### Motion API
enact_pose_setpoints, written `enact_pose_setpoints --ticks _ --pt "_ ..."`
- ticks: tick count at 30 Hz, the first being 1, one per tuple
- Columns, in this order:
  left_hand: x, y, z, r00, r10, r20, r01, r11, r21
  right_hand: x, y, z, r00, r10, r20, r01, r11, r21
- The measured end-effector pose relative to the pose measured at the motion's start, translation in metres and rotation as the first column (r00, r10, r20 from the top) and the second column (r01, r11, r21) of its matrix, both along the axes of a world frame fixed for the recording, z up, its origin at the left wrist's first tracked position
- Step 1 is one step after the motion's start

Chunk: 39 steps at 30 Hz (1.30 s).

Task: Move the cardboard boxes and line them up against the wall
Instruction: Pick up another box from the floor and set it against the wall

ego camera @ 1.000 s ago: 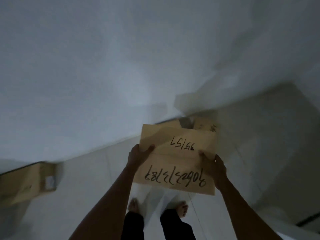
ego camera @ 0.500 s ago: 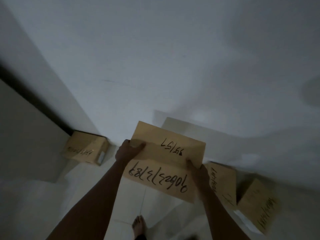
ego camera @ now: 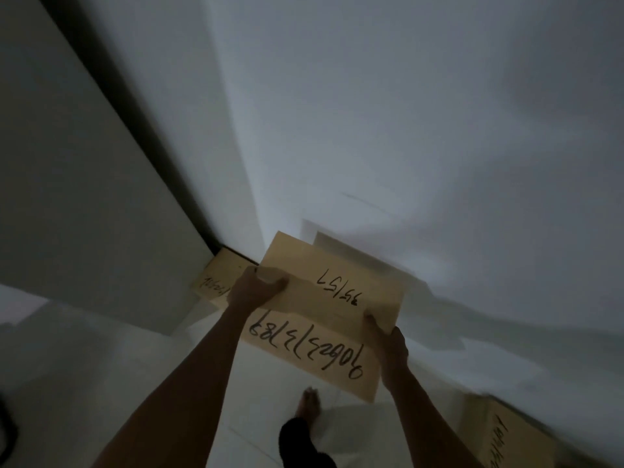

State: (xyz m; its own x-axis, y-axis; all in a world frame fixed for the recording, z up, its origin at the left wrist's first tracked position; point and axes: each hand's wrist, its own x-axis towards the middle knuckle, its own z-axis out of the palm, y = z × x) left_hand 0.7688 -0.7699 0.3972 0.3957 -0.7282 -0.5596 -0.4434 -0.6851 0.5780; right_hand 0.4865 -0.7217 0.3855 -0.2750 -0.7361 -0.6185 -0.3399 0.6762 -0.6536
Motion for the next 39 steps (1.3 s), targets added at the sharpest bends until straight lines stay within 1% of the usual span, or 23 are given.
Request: enact_pose_setpoints --ticks 3,6,9,13,15,18,21,25,27,30,36,39 --pt "0.040 -0.019 -0.016 0.998 -0.005 0.060 0.002 0.999 0.053 0.042 -0.026 -0.009 0.998 0.053 -0.027 -0.052 0.998 0.047" --pt "0.081 -0.030 -0.040 0.998 -0.002 0.066 -0.003 0.997 0.074 0.083 -0.044 -0.033 0.996 0.083 -0.043 -0.079 0.994 0.082" --pt "0.119 -0.038 -0.065 0.997 0.005 0.079 -0.011 0.997 0.079 0.122 -0.056 -0.058 0.994 0.092 -0.057 -0.083 0.986 0.142" --pt "0.170 -0.057 -0.109 0.994 -0.040 0.103 0.029 0.995 0.101 0.174 -0.071 -0.110 0.991 0.090 -0.095 -0.069 0.977 0.203" --pt "0.194 -0.066 -0.137 0.993 -0.052 0.103 0.042 0.995 0.094 0.202 -0.076 -0.139 0.993 0.063 -0.105 -0.035 0.968 0.250" --pt "0.233 -0.083 -0.182 0.994 -0.038 0.103 0.030 0.996 0.082 0.247 -0.084 -0.188 0.992 0.022 -0.120 0.011 0.964 0.267" --pt "0.271 -0.102 -0.229 0.990 -0.099 0.102 0.090 0.992 0.087 0.287 -0.092 -0.237 0.995 -0.037 -0.094 0.062 0.955 0.290" --pt "0.311 -0.126 -0.300 0.981 -0.128 0.143 0.117 0.990 0.083 0.325 -0.107 -0.312 0.994 -0.091 -0.069 0.106 0.955 0.276" --pt "0.323 -0.134 -0.333 0.982 -0.125 0.140 0.115 0.990 0.077 0.341 -0.115 -0.343 0.993 -0.108 -0.055 0.119 0.958 0.260" --pt "0.336 -0.142 -0.376 0.977 -0.159 0.143 0.148 0.985 0.089 0.357 -0.126 -0.380 0.993 -0.096 -0.060 0.108 0.968 0.226" --pt "0.334 -0.145 -0.414 0.941 -0.257 0.219 0.252 0.966 0.049 0.370 -0.142 -0.424 0.993 -0.069 -0.091 0.085 0.980 0.181" --pt "0.336 -0.142 -0.426 0.935 -0.229 0.272 0.238 0.971 -0.001 0.373 -0.149 -0.432 0.994 -0.070 -0.080 0.083 0.982 0.172"
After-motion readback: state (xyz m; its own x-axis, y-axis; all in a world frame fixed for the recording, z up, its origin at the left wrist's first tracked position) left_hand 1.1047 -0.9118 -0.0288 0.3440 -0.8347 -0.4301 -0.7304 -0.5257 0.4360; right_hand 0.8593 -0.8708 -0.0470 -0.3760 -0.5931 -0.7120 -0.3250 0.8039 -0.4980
